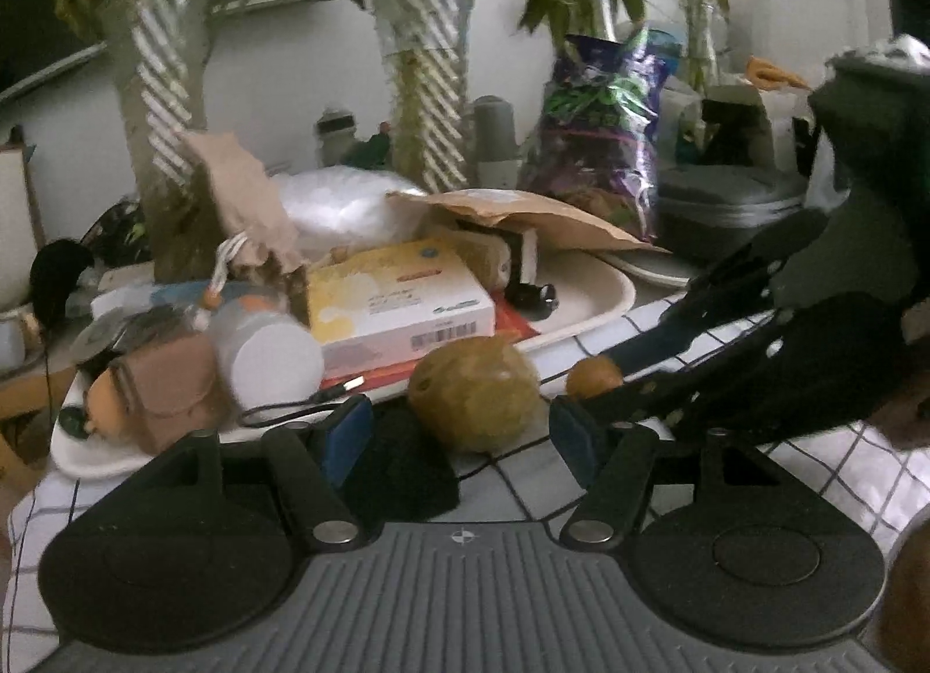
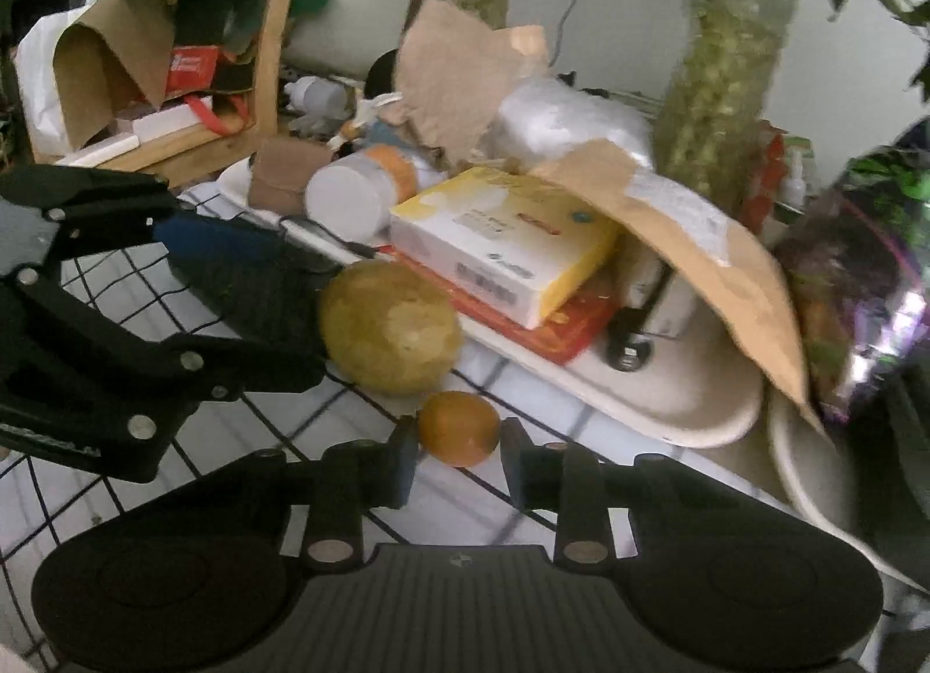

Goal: Organize fruits
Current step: 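Grasp the yellow round fruit with left tool while right tool grasps small orange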

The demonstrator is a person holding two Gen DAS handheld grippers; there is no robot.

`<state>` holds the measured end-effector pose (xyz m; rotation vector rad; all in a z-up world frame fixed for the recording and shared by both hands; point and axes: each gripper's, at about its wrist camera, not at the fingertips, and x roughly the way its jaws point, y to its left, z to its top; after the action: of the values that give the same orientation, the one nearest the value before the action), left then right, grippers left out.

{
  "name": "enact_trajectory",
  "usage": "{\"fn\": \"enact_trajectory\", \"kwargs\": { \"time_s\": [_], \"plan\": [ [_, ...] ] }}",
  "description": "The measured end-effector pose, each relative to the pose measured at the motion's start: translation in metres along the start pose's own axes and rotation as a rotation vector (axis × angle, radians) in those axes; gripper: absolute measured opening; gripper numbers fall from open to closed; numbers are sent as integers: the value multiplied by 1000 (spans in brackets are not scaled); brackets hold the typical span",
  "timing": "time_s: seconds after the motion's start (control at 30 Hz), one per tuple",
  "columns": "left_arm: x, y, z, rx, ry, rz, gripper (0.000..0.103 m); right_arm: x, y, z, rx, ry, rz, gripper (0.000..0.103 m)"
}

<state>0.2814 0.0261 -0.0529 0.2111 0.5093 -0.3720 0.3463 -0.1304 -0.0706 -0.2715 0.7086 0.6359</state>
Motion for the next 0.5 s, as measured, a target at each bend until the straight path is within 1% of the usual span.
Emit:
{"fn": "enact_trajectory", "kwargs": {
  "time_s": [0.13, 0.2, 0.23, 0.3, 0.4, 0.47, 0.5],
  "plan": [
    [11, -18, 5, 110, 11, 22, 66, -16, -16, -6, 22, -15, -25, 31],
    [19, -29, 6, 178, 24, 53, 66, -21, -21, -8, 32, -19, -32, 31],
    [23, -32, 6, 198, 30, 66, 67, -23, -23, -9, 33, -21, -34, 31],
    [32, -40, 6, 232, 42, 115, 68, -27, -24, -10, 28, -25, -34, 31],
    [44, -44, 8, 264, 70, 162, 68, -30, -25, -12, 19, -28, -34, 31],
    [52, -42, 9, 251, 103, 182, 68, -32, -28, -14, 24, -26, -38, 31],
    [55, -40, 10, 239, 113, 179, 66, -34, -28, -14, 25, -27, -39, 31]
  ]
}}
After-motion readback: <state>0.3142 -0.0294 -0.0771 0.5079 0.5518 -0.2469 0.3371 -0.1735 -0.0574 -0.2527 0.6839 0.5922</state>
